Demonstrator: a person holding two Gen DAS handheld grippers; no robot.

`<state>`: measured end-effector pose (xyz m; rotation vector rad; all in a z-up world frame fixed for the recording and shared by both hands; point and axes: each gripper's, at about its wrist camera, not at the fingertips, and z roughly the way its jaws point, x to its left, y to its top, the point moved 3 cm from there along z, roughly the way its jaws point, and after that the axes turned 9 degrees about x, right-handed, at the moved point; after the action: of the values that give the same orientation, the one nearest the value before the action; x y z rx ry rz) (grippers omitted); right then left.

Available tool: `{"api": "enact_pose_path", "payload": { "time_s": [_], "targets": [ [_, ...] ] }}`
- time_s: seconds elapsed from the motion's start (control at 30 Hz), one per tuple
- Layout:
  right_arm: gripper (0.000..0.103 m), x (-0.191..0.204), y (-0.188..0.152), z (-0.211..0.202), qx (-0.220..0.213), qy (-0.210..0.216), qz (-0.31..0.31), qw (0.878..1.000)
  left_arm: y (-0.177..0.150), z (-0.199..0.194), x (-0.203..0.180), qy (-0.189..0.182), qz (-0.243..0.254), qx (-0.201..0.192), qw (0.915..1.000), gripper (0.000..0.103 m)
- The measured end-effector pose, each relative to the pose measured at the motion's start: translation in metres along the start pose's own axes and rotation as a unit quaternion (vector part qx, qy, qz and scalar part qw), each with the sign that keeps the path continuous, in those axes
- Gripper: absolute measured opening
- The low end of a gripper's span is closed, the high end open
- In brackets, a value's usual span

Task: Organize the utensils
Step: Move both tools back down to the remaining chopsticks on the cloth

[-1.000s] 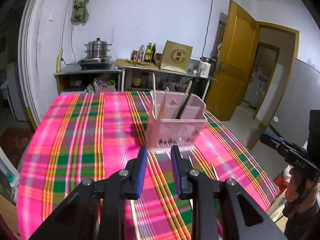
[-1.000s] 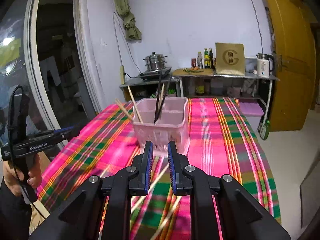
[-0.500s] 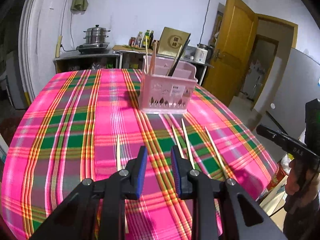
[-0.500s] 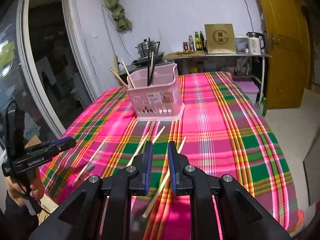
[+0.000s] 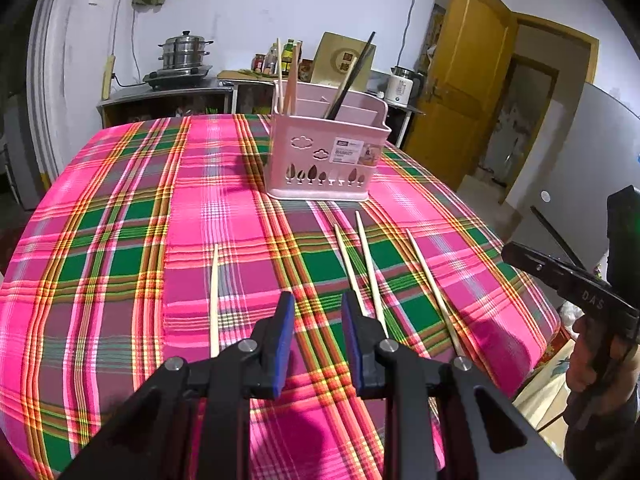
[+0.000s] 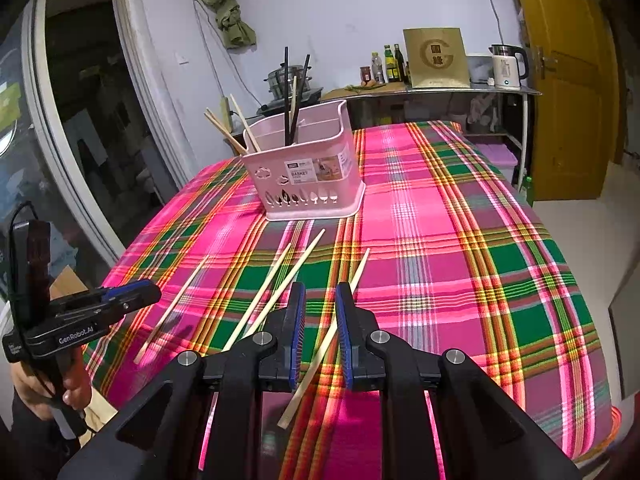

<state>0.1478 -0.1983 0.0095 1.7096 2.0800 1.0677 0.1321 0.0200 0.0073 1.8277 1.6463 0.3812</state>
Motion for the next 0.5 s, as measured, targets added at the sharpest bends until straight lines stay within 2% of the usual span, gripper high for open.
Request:
{"api": "enact_pose_path", "payload": {
  "time_s": [0.33,0.5],
  "targets": [
    [0.016,0.011,0.010,0.026,0.025,0.002,-0.007,1.000,0.010,0.010,0.021,0.035,-0.007,0.011,0.9993,0.026],
    [0.016,0.017,0.017,0.042,0.043,0.003,-0.009,0.999,0.015,0.020,0.037,0.050,-0.016,0.021,0.9984,0.030]
  ]
}}
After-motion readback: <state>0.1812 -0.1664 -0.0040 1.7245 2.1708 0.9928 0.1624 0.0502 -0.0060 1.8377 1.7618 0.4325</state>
